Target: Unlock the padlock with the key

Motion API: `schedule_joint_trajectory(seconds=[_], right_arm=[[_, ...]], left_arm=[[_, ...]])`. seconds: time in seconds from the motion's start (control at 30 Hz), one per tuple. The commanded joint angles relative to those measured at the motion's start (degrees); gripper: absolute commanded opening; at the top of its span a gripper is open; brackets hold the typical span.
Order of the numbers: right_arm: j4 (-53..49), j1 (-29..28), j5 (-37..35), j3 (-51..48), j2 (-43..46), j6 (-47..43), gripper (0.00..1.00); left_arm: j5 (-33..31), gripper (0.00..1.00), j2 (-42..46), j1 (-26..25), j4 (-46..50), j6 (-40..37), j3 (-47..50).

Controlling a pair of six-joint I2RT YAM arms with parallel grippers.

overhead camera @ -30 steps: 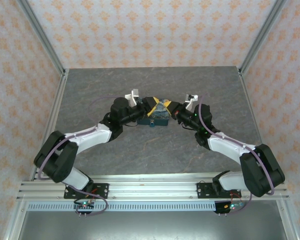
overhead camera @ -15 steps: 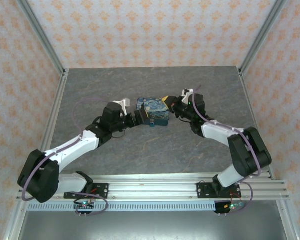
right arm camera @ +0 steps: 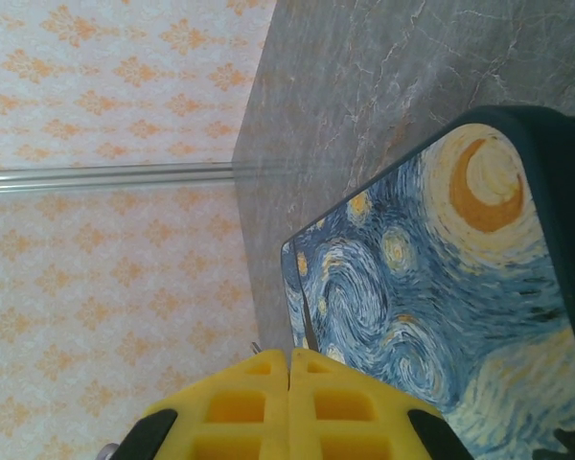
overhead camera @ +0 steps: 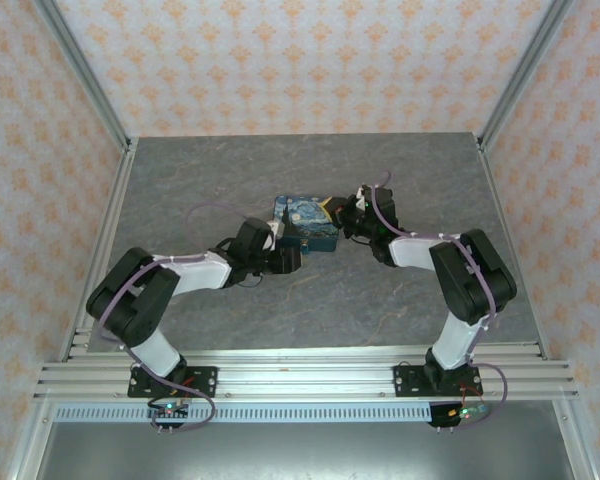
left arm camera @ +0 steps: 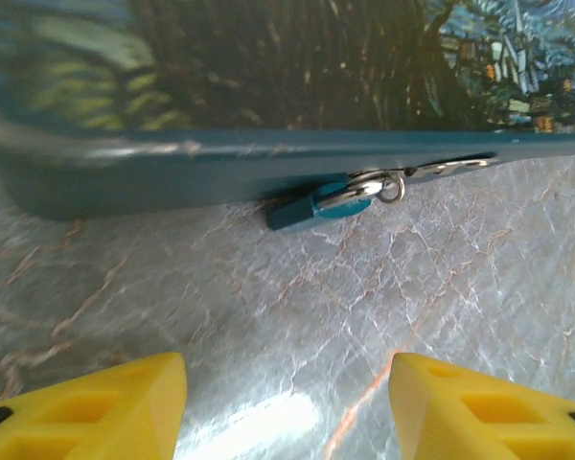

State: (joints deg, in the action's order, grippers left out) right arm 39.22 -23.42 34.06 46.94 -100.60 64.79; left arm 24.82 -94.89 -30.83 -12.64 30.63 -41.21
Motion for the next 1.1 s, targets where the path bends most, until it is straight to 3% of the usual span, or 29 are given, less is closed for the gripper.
schedule_joint_trajectory(seconds=[0.0,0.37,1.07], right_arm=[[3.73,0.23,-1.37,0.45,-0.65,0.59,0.00],[4.90,0.26,-0.87,0.69,-2.85,1.21,0.00],[4.48,0.24,0.39,1.75,-6.37,0.62,0.00]], left_arm=[[-2.58,0.57,-2.37,-1.34,-8.25,-3.31,-1.15],[-11.28,0.48,-8.49,-2.17,-17.17,-7.85,-1.10],[-7.35,0.43,-17.94,-4.11,-25.79,-5.17,-7.17]])
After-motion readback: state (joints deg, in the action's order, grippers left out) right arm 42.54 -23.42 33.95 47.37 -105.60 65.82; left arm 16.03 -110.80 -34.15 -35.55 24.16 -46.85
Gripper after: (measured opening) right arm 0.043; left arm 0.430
